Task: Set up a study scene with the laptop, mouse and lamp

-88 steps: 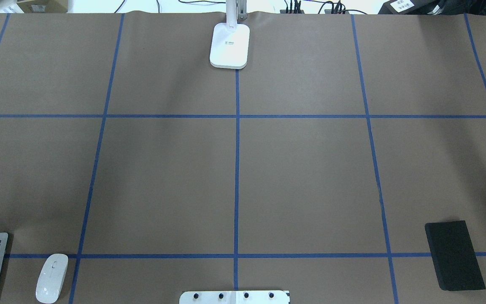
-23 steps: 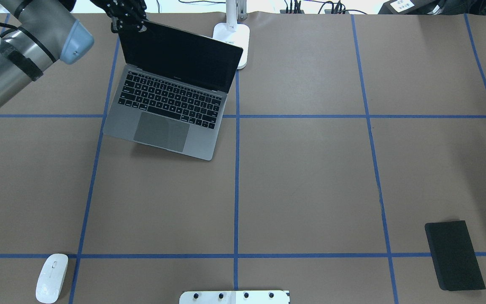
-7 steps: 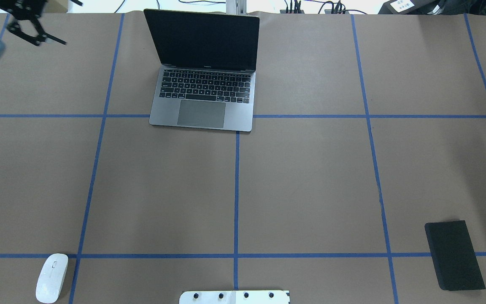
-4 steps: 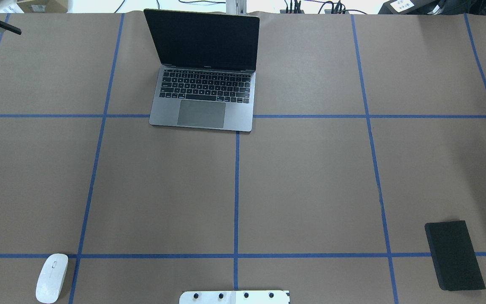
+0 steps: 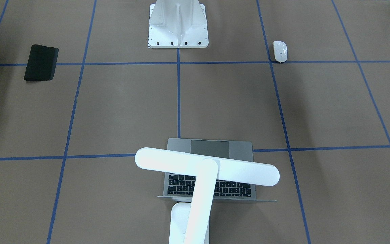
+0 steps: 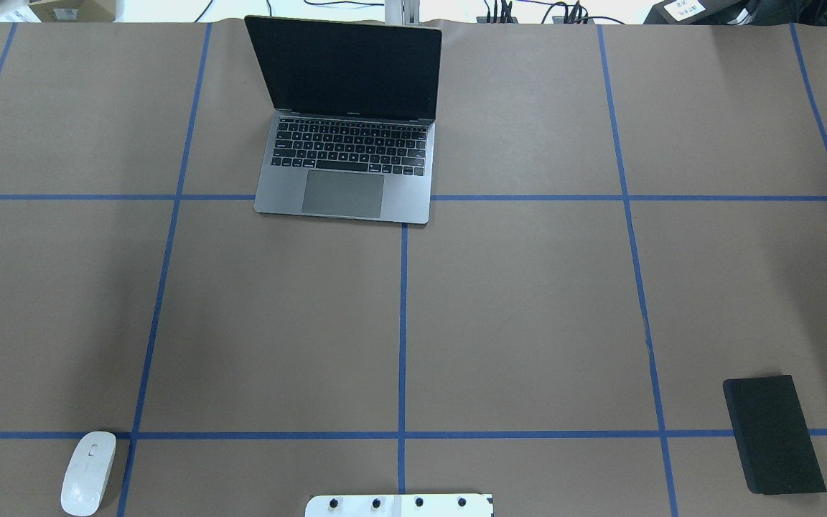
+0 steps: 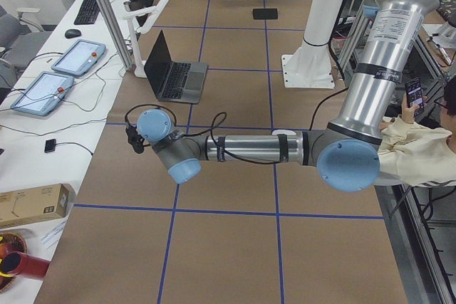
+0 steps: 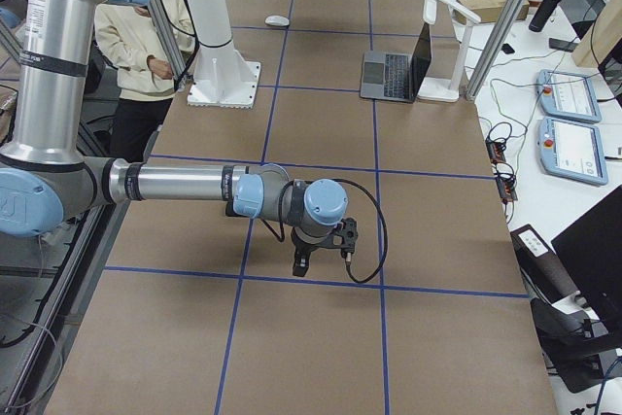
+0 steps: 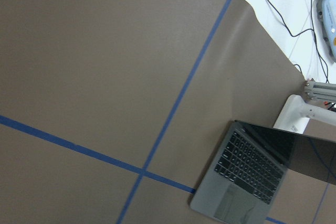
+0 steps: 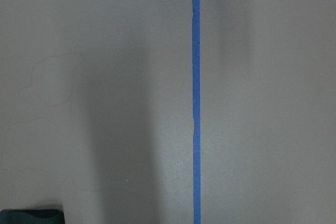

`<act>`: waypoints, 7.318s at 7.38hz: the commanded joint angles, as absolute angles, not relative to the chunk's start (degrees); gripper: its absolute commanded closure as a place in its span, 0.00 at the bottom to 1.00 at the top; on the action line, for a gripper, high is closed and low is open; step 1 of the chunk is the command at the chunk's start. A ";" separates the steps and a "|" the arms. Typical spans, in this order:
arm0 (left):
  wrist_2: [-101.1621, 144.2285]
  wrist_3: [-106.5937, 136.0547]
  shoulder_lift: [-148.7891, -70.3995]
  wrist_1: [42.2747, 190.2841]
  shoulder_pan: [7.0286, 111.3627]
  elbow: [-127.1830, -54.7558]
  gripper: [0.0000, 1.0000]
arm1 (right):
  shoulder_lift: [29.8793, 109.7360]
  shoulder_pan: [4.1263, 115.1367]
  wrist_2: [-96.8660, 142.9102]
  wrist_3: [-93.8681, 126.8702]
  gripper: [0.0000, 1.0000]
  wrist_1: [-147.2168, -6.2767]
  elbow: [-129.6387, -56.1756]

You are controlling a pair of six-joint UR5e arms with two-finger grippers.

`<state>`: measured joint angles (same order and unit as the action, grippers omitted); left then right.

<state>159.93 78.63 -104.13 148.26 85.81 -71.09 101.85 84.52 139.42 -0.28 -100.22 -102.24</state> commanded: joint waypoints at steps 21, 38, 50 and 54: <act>148.45 8.79 -92.11 131.84 98.44 -70.40 0.00 | 102.13 41.41 144.15 24.34 0.00 -99.40 -106.61; 150.55 4.66 -91.49 130.17 99.67 -70.40 0.00 | 64.02 57.40 141.59 29.42 1.00 -125.77 -116.39; 151.87 4.66 -91.58 128.77 100.20 -70.49 0.00 | 52.29 49.66 126.41 48.95 0.00 -89.30 -92.20; 150.21 11.11 -91.41 122.46 99.32 -76.78 0.00 | 59.28 50.01 126.21 48.96 0.00 -89.74 -96.48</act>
